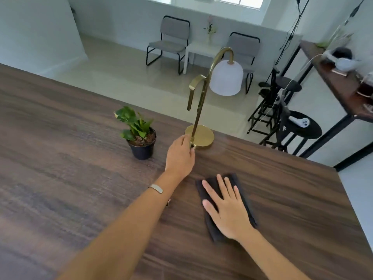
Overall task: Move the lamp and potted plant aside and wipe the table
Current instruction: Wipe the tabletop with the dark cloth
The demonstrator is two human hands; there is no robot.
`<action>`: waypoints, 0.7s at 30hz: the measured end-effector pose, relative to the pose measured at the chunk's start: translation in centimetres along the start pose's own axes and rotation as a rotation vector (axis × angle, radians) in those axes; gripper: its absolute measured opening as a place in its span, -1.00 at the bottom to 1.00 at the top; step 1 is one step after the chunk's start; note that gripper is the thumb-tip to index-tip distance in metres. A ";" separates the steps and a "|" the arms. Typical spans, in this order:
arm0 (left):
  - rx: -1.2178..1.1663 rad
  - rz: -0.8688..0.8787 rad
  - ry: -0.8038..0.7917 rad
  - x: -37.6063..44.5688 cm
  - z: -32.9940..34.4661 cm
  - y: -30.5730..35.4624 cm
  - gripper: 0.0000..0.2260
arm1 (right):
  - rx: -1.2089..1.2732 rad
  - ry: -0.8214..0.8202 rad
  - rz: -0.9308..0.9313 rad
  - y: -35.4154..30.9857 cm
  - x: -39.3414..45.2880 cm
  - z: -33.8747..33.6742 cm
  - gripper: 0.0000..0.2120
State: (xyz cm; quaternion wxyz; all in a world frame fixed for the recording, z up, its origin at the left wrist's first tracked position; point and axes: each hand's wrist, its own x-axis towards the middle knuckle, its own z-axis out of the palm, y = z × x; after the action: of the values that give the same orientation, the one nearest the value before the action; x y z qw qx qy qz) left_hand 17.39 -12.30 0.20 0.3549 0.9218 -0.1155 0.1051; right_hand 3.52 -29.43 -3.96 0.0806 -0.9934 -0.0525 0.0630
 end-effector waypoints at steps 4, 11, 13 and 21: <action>-0.110 -0.094 -0.018 3.6 2.7 1.3 -0.49 | -0.006 0.007 -0.021 6.0 -4.8 -0.5 -0.48; -0.229 -0.145 0.136 7.7 2.9 1.8 -0.79 | 0.063 0.059 0.546 9.7 8.0 -3.9 -0.42; -0.270 -0.148 0.126 7.9 2.8 1.6 -0.82 | 0.068 0.050 0.526 8.0 11.0 -3.5 -0.43; -0.266 -0.094 0.181 10.7 0.4 -1.4 -0.79 | 0.025 0.036 0.359 12.1 15.1 -3.8 -0.44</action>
State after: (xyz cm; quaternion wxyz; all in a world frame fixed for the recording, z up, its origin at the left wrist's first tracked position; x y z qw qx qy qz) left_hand 28.05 -13.08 1.98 0.4872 0.8578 -0.0525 0.1549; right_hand 20.05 -40.16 -4.03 0.0813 -0.9867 0.1277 0.0593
